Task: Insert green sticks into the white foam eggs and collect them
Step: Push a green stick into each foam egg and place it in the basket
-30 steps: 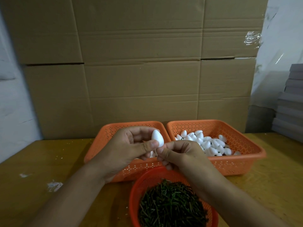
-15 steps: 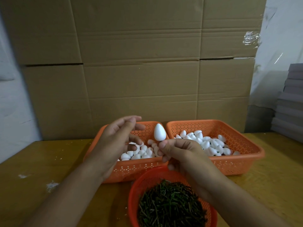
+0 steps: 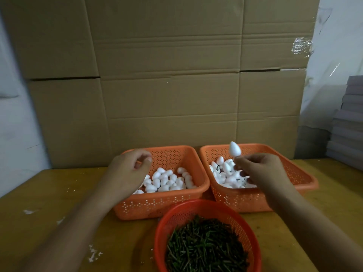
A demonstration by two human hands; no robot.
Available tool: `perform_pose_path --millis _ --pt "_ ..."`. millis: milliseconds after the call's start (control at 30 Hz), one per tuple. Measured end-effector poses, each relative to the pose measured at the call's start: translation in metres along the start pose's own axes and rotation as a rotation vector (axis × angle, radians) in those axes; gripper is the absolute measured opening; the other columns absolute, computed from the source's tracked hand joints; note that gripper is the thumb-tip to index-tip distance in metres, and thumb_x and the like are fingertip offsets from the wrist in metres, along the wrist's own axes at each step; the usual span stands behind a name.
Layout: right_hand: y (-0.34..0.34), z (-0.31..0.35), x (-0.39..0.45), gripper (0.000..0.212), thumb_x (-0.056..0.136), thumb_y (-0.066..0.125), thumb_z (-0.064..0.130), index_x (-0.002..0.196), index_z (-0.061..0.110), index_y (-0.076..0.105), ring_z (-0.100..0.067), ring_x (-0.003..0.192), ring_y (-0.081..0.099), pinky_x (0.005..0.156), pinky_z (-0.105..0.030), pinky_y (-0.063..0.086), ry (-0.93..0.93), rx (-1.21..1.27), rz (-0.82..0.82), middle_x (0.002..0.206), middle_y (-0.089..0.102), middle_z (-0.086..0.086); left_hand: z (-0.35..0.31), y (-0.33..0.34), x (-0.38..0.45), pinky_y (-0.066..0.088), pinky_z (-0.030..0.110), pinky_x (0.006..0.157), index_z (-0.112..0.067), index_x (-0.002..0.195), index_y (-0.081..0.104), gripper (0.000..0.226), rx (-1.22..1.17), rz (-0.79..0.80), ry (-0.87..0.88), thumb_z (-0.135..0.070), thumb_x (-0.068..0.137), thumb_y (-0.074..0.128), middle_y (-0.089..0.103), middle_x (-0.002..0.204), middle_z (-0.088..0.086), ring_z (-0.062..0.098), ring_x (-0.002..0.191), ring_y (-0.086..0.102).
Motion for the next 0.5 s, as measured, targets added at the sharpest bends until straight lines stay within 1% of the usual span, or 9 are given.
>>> perform_pose_path --millis 67,100,167,233,300,333,400,467,500 --pt "-0.012 -0.008 0.012 0.016 0.088 0.069 0.017 0.075 0.019 0.076 -0.03 0.072 0.068 0.069 -0.046 0.055 -0.05 -0.149 -0.091 0.071 0.074 -0.01 0.008 0.001 0.0 0.046 0.019 0.075 -0.032 0.098 0.07 0.014 0.108 0.083 -0.001 -0.028 0.099 0.057 0.064 0.091 -0.025 -0.005 0.086 0.059" --pt "-0.015 -0.012 0.017 0.018 0.088 0.068 0.017 0.072 0.015 0.076 -0.035 0.069 0.066 0.067 -0.047 0.054 -0.056 -0.199 -0.108 0.07 0.071 -0.017 0.012 0.002 0.0 0.049 0.026 0.079 -0.033 0.099 0.07 0.014 0.148 0.151 -0.029 -0.031 0.099 0.056 0.066 0.093 -0.023 -0.002 0.088 0.06" --pt "-0.017 -0.02 0.023 0.025 0.087 0.064 0.016 0.07 0.0 0.072 -0.032 0.057 0.052 0.058 -0.038 0.042 -0.058 -0.283 -0.109 0.068 0.065 -0.026 0.02 0.006 -0.003 0.052 0.034 0.087 -0.035 0.1 0.069 0.016 0.242 0.296 -0.096 -0.04 0.1 0.053 0.069 0.103 -0.017 0.005 0.096 0.062" --pt "-0.013 -0.023 0.023 0.025 0.085 0.06 0.012 0.065 -0.003 0.065 -0.022 0.052 0.043 0.054 -0.03 0.03 -0.099 -0.359 -0.114 0.054 0.055 -0.016 0.022 0.009 -0.007 0.05 0.04 0.096 -0.032 0.108 0.07 0.029 0.307 0.425 -0.144 -0.049 0.1 0.048 0.069 0.117 -0.011 0.011 0.108 0.062" --pt "-0.007 -0.016 0.016 0.02 0.085 0.059 0.012 0.068 0.009 0.068 -0.013 0.05 0.052 0.048 -0.025 0.032 -0.19 -0.425 -0.109 0.056 0.061 0.003 0.017 0.01 -0.011 0.046 0.043 0.102 -0.027 0.111 0.07 0.053 0.316 0.53 -0.171 -0.065 0.096 0.036 0.068 0.124 -0.001 0.018 0.119 0.059" --pt "-0.003 -0.009 0.01 0.018 0.087 0.059 0.013 0.073 0.018 0.071 -0.005 0.054 0.057 0.048 -0.023 0.035 -0.246 -0.439 -0.09 0.063 0.065 0.01 0.015 0.009 -0.013 0.044 0.042 0.104 -0.024 0.111 0.069 0.064 0.323 0.564 -0.188 -0.07 0.093 0.03 0.065 0.127 0.005 0.022 0.123 0.057" --pt "0.009 0.005 -0.003 0.017 0.089 0.061 0.013 0.085 0.021 0.076 0.003 0.06 0.061 0.048 -0.011 0.036 -0.356 -0.406 0.005 0.068 0.066 0.018 0.01 0.009 -0.015 0.041 0.04 0.105 -0.017 0.108 0.064 0.07 0.338 0.612 -0.215 -0.071 0.093 0.023 0.058 0.136 0.01 0.026 0.13 0.051" --pt "0.021 0.016 -0.018 0.018 0.089 0.062 0.012 0.085 0.022 0.076 0.002 0.057 0.061 0.049 -0.011 0.039 -0.433 -0.361 0.174 0.062 0.066 0.015 0.006 0.009 -0.018 0.041 0.04 0.105 -0.021 0.117 0.068 0.069 0.333 0.644 -0.235 -0.068 0.096 0.021 0.06 0.137 0.01 0.027 0.129 0.054" --pt "0.028 0.021 -0.026 0.018 0.09 0.063 0.013 0.085 0.024 0.075 0.0 0.057 0.061 0.05 -0.013 0.041 -0.472 -0.37 0.271 0.063 0.067 0.013 0.005 0.009 -0.017 0.044 0.04 0.103 -0.018 0.123 0.067 0.069 0.328 0.651 -0.243 -0.065 0.099 0.022 0.063 0.134 0.012 0.028 0.124 0.057"
Point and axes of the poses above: each hand's wrist, its own x-axis towards the middle knuckle, its own y-axis out of the palm, z = x × y, the point moved 3 cm from there along x, towards the middle knuckle
